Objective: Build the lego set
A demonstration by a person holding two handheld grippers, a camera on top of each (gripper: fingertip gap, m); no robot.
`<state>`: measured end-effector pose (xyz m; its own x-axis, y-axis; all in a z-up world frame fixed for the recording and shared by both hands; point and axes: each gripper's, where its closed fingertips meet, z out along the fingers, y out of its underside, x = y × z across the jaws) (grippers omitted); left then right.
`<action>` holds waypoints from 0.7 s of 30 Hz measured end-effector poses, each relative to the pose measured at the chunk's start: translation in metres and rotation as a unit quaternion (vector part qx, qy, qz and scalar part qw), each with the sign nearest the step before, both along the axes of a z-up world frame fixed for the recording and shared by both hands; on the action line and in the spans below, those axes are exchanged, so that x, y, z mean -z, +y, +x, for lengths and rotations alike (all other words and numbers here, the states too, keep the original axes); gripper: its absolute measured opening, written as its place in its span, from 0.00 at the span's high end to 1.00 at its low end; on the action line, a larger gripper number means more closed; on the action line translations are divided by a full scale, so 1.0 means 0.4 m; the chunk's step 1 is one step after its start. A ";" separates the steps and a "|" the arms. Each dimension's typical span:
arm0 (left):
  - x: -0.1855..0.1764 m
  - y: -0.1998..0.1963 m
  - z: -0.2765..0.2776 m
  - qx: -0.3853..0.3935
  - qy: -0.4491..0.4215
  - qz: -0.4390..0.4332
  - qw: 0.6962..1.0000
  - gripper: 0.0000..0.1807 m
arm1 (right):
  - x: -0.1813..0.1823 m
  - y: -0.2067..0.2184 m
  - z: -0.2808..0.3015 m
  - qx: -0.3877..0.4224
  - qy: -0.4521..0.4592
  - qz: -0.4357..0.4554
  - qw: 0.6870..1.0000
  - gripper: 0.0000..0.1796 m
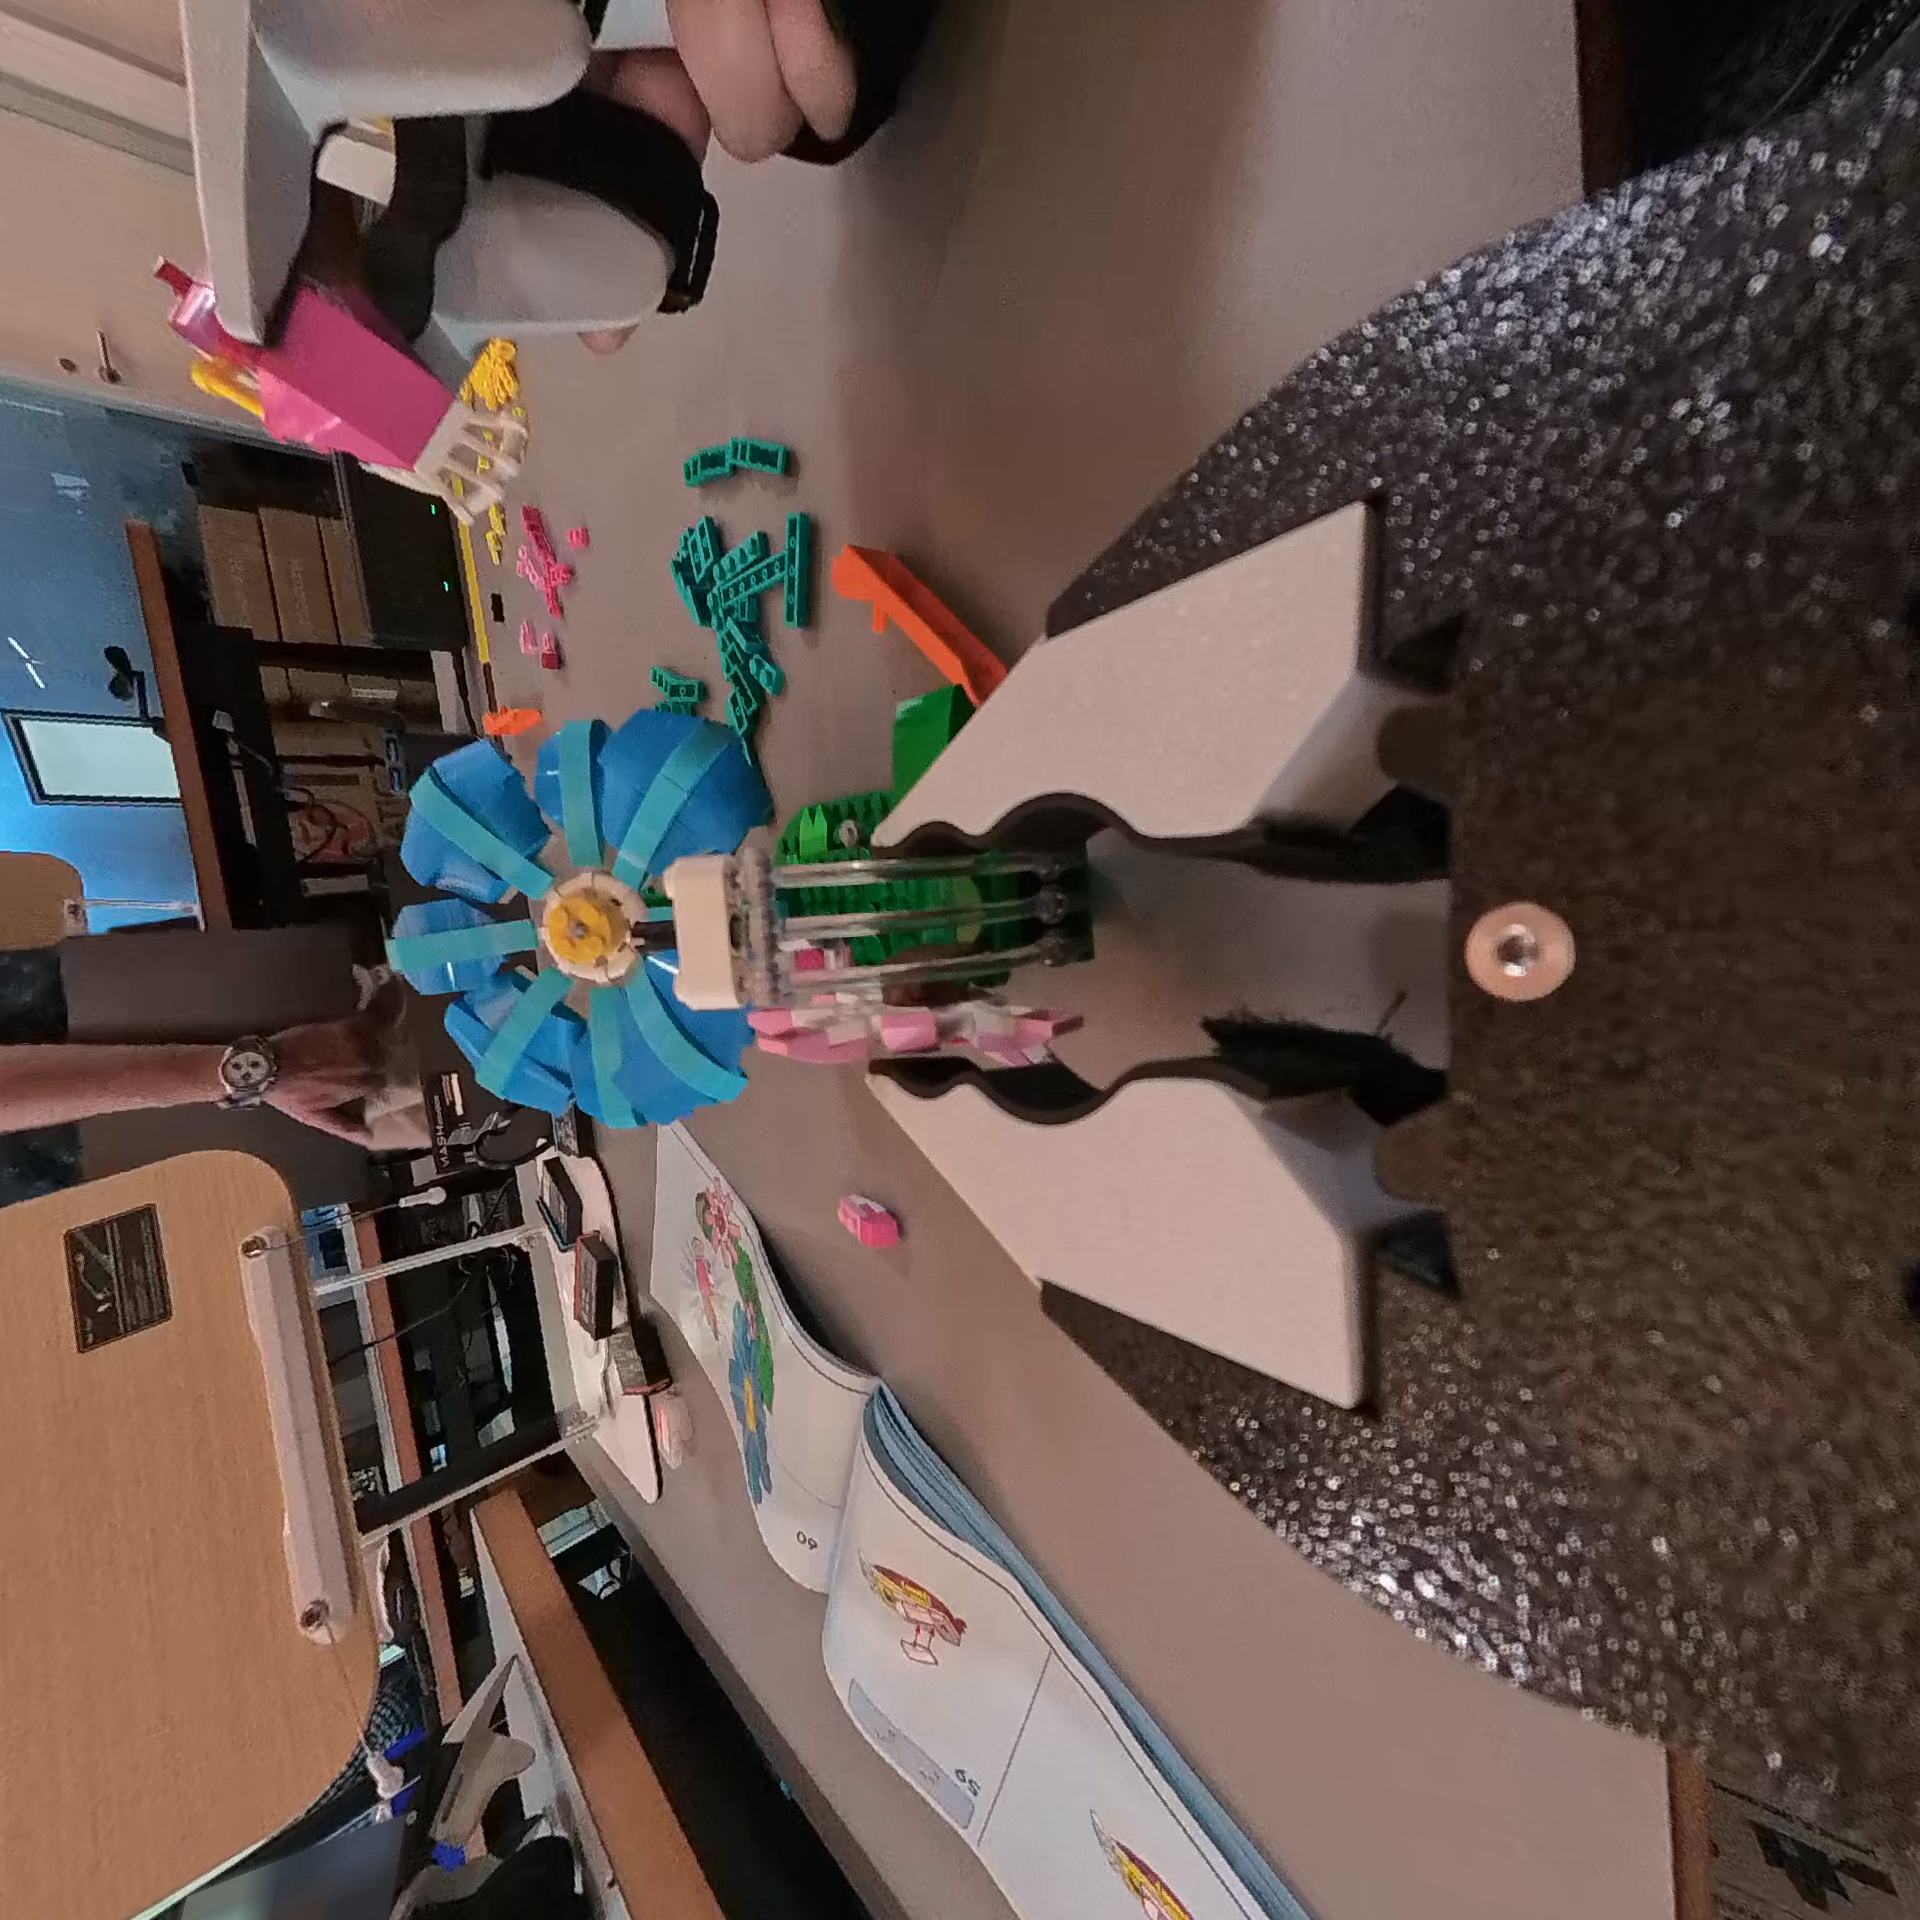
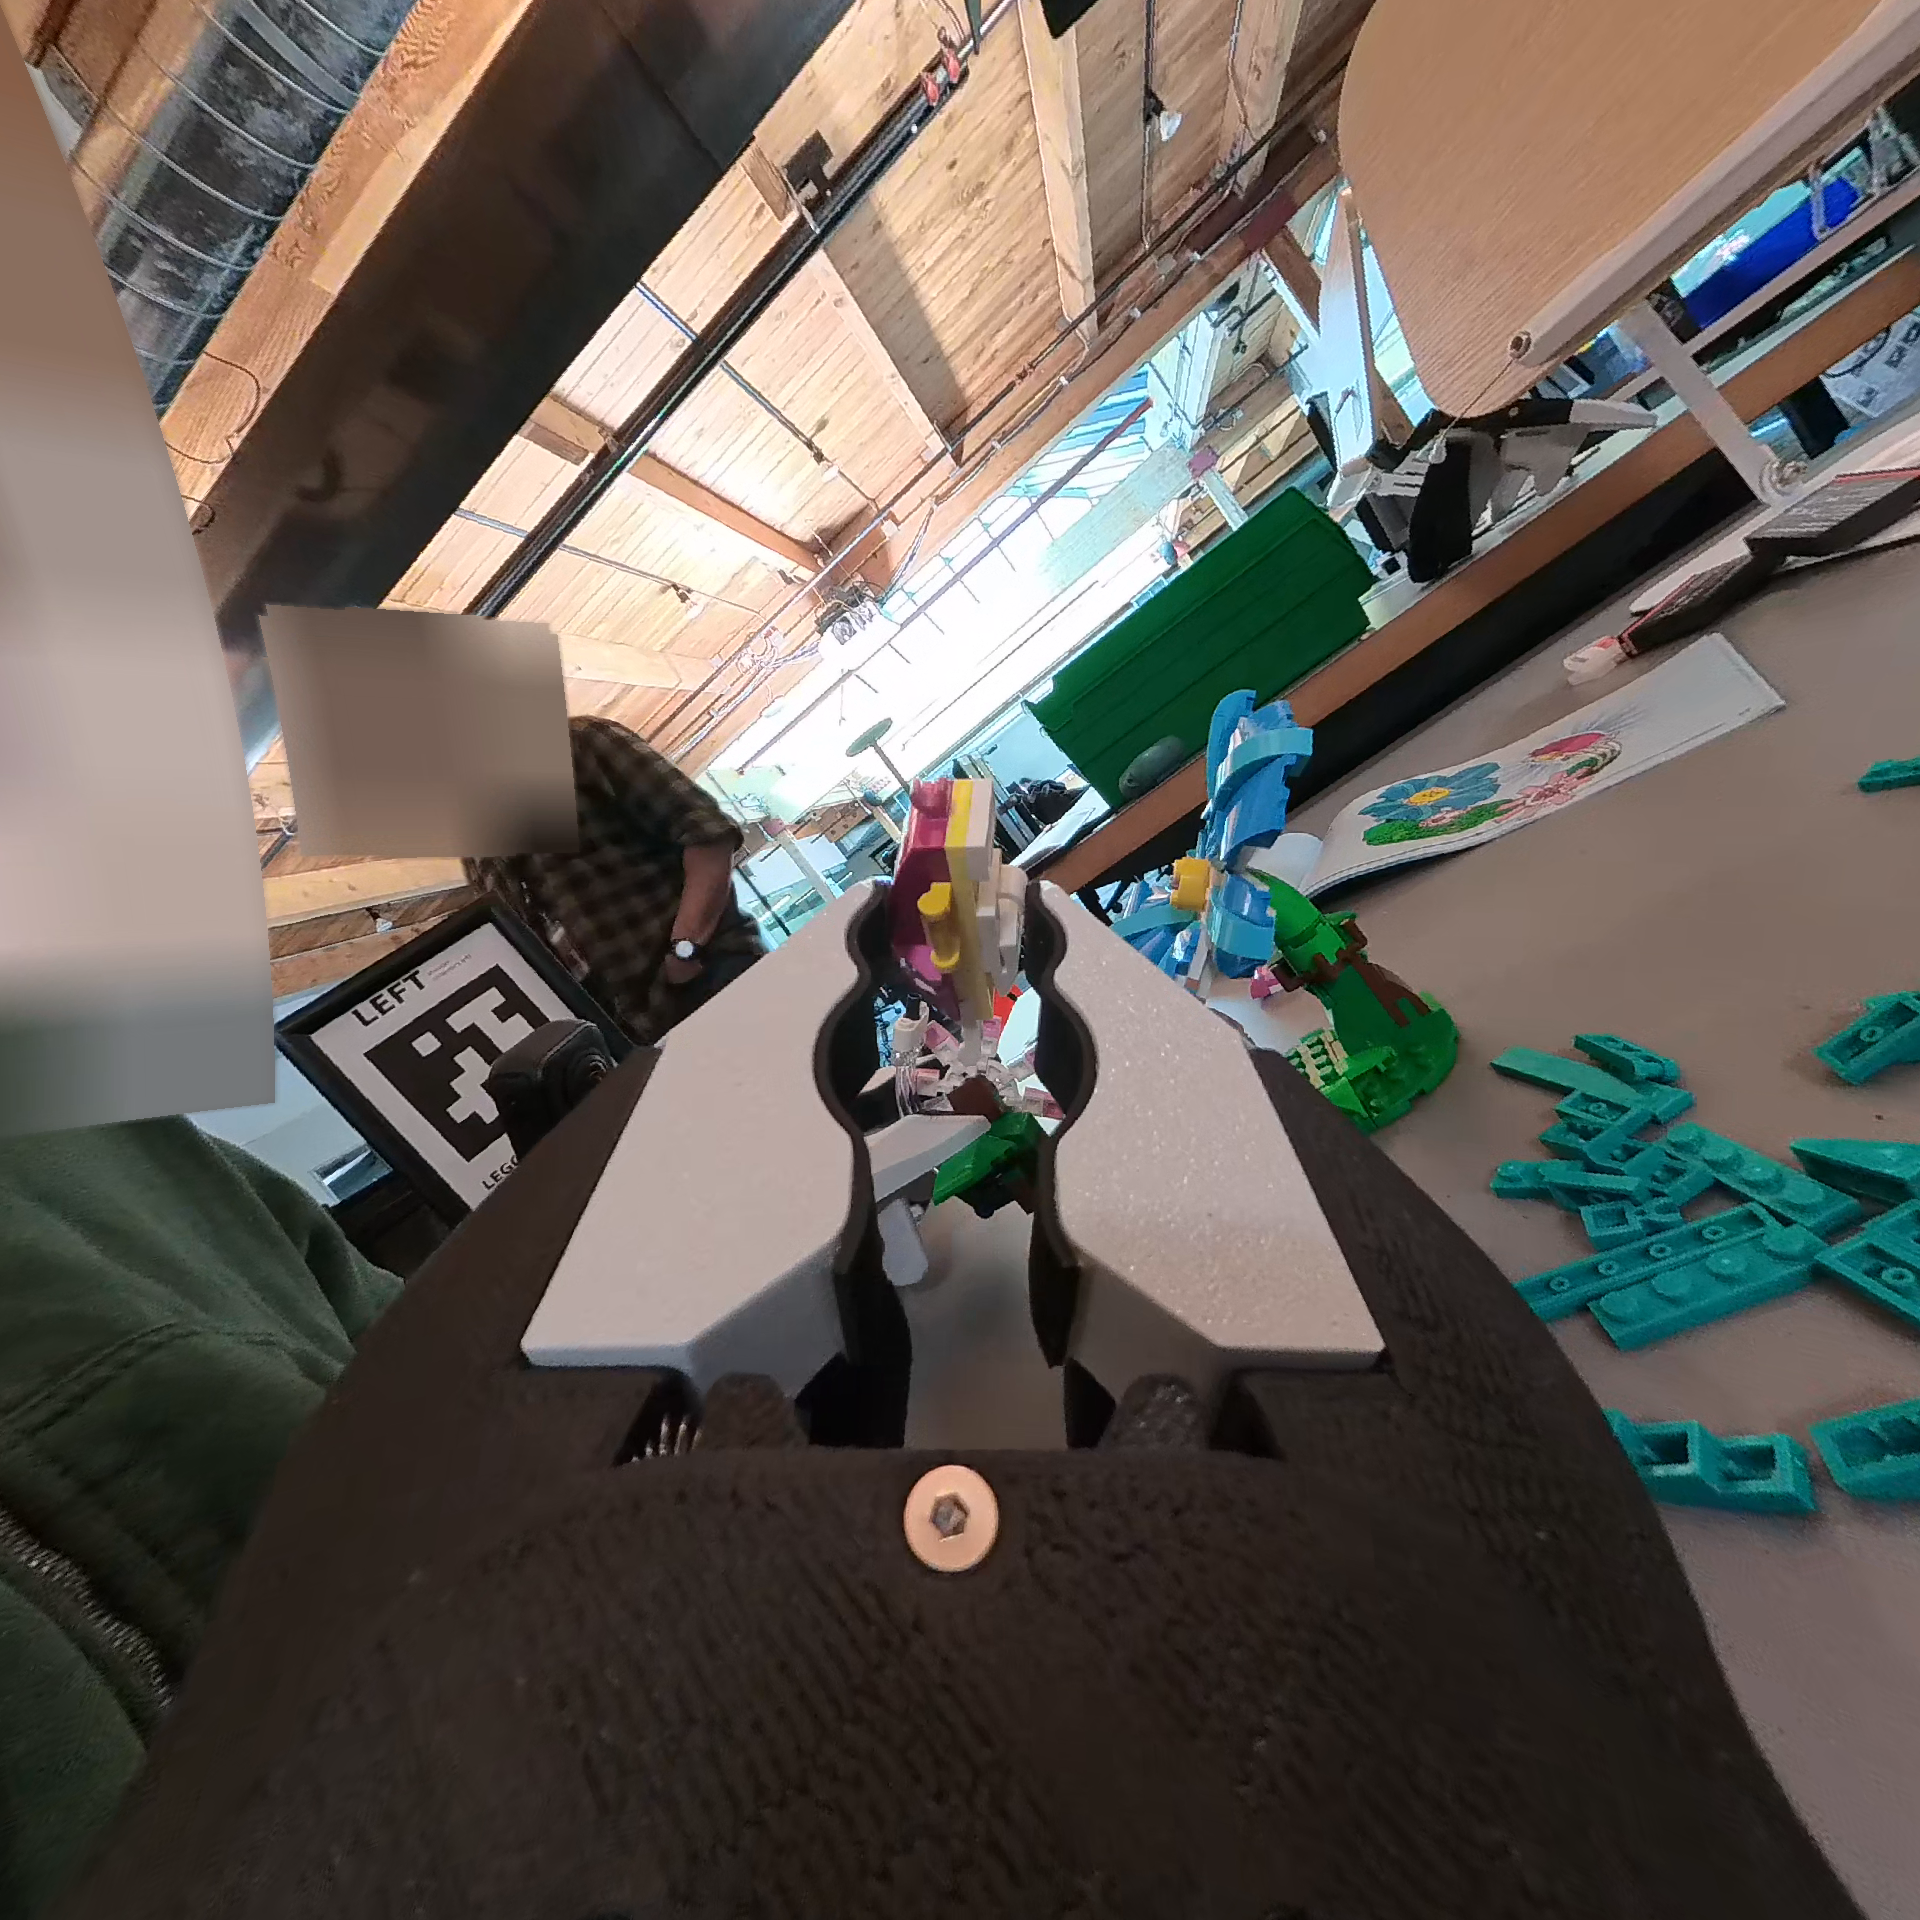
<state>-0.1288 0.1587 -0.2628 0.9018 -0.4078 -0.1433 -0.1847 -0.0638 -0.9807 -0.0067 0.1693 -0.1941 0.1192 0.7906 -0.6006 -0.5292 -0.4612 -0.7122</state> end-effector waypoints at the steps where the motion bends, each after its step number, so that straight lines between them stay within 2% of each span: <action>1: 0.000 0.000 0.000 0.000 -0.001 0.000 1.000 0.81 | 0.000 0.000 0.000 0.000 0.000 0.000 1.000 0.87; 13: -0.002 0.001 -0.005 -0.006 0.003 0.002 1.000 0.79 | 0.002 0.000 -0.002 0.000 -0.002 -0.001 1.000 0.87; 14: -0.004 0.001 -0.007 -0.009 0.005 0.005 1.000 0.76 | 0.002 0.000 -0.001 0.000 -0.002 -0.001 1.000 0.87; 16: -0.019 0.003 -0.020 -0.025 0.014 0.021 0.999 0.60 | 0.002 0.001 -0.001 0.000 -0.003 -0.001 1.000 0.87; 17: -0.030 0.003 -0.025 -0.030 0.021 0.031 0.999 0.56 | 0.002 0.001 -0.001 0.000 -0.003 -0.001 1.000 0.87; 18: -0.044 -0.001 -0.025 -0.030 0.023 0.045 0.998 0.55 | 0.002 0.001 -0.001 0.000 -0.003 -0.001 1.000 0.87; 21: -0.074 -0.025 -0.008 -0.008 0.031 0.081 0.996 0.71 | 0.002 0.000 -0.002 0.000 -0.004 0.000 1.000 0.87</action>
